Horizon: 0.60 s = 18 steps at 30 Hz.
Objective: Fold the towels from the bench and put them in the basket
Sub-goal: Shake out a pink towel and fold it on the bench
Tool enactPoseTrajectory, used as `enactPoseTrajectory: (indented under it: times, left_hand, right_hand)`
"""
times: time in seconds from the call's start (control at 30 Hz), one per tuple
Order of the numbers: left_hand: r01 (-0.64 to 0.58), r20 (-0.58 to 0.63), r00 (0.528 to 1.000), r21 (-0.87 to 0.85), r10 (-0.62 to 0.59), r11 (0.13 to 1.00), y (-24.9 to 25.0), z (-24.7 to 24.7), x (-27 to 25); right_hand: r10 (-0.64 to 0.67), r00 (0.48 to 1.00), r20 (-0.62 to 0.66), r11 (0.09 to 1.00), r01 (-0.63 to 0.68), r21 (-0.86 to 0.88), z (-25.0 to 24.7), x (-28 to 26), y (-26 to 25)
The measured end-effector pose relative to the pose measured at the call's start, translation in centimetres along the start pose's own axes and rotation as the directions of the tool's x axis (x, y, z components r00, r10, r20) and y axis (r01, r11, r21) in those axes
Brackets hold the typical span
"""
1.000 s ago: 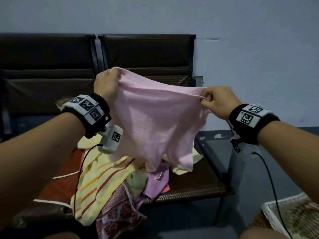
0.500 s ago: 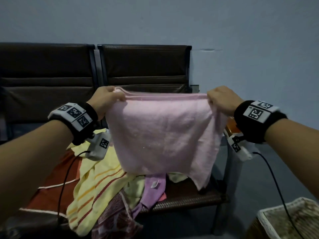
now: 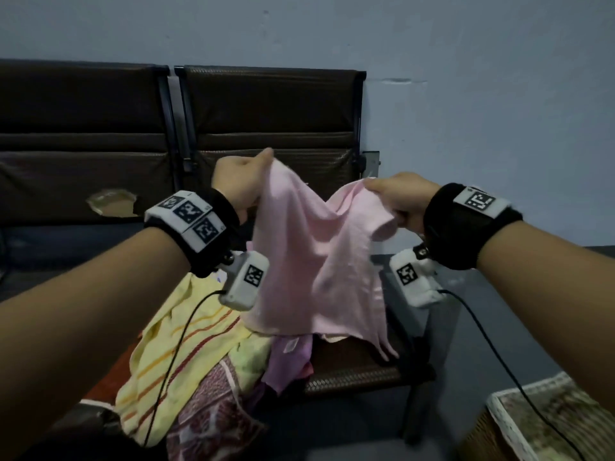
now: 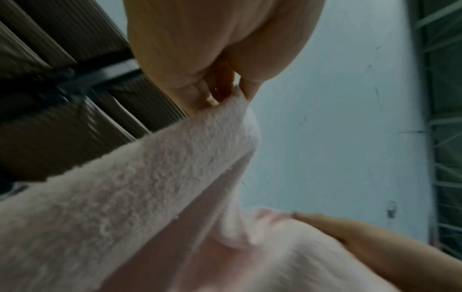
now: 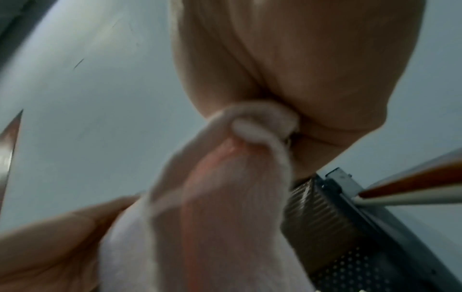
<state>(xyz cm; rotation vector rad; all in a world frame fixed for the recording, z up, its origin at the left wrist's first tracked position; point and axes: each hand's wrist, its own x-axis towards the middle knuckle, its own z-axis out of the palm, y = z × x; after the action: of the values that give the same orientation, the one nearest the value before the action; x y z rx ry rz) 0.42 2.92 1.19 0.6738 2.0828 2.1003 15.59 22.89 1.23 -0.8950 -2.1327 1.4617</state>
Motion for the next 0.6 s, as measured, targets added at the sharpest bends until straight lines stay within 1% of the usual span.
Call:
enactPoseTrajectory:
  times: [0.1,0.17,0.2,0.23,0.27,0.3,0.33,0.37,0.4,0.43,0.47,0.5,0.53,0.57,0.6]
  left_hand:
    - [-0.009,0.153,0.988,-0.087,0.023,0.996,1.4,3.1,-3.5]
    - [-0.042,0.247,0.967,-0.090,0.063,0.995,1.5,4.5,-5.5]
    - [-0.056,0.295,0.952,-0.073,0.075,0.996,1.3,5.0,-6.4]
    - [-0.068,0.347,0.934,-0.051,0.081,0.996,1.1,5.2,-7.1]
    - [-0.075,0.397,0.914,-0.037,0.083,0.997,0.9,5.3,-7.5]
    - [-0.067,0.434,0.898,-0.037,0.076,0.997,0.8,5.1,-7.8]
    - [-0.047,0.448,0.892,-0.052,0.066,0.998,0.7,4.8,-7.8]
    - [-0.024,0.427,0.903,-0.078,0.055,0.997,0.7,4.4,-7.6]
    - [-0.013,0.369,0.928,-0.095,0.048,0.995,0.6,4.1,-7.1]
    - [-0.017,0.282,0.958,-0.098,0.045,0.995,0.4,3.7,-6.5]
    - [-0.032,0.195,0.980,-0.079,0.047,0.996,0.1,3.3,-5.8]
    - [-0.041,0.150,0.988,-0.050,0.049,0.998,-0.2,2.8,-5.3]
    - [-0.030,0.176,0.984,-0.010,0.032,0.999,-0.5,2.4,-5.0]
    - [-0.001,0.268,0.964,0.022,-0.005,1.000,-0.9,2.1,-4.7]
    - [0.046,0.388,0.920,0.035,-0.055,0.998,-1.3,1.8,-4.5]
  right_hand:
    - [0.012,0.996,0.089,0.987,-0.026,0.157,2.1,-0.6,-0.8]
    - [0.021,0.991,0.135,0.962,-0.057,0.268,3.0,-1.1,-1.2]
    - [0.016,0.983,0.182,0.948,-0.073,0.309,3.1,-1.5,-1.4]
    - [0.003,0.969,0.248,0.942,-0.086,0.324,3.2,-1.7,-1.4]
    - [-0.015,0.949,0.316,0.951,-0.084,0.297,3.2,-2.1,-1.5]
    - [-0.026,0.935,0.355,0.968,-0.066,0.242,3.2,-2.3,-1.4]
    - [-0.029,0.933,0.360,0.981,-0.044,0.191,3.1,-2.4,-1.2]
    - [-0.028,0.941,0.336,0.987,-0.027,0.156,3.1,-2.5,-1.0]
    - [-0.029,0.952,0.304,0.991,-0.012,0.134,3.0,-2.6,-0.9]
    - [-0.038,0.956,0.290,0.993,0.005,0.116,3.0,-2.6,-0.8]
    - [-0.052,0.952,0.303,0.994,0.021,0.104,2.8,-2.7,-0.7]
    - [-0.070,0.939,0.338,0.993,0.034,0.111,2.7,-2.6,-0.6]
    - [-0.089,0.921,0.379,0.991,0.045,0.124,2.5,-2.7,-0.7]
    - [-0.103,0.905,0.412,0.989,0.050,0.139,2.3,-2.7,-0.7]
    - [-0.111,0.898,0.426,0.987,0.051,0.151,2.3,-2.9,-0.8]
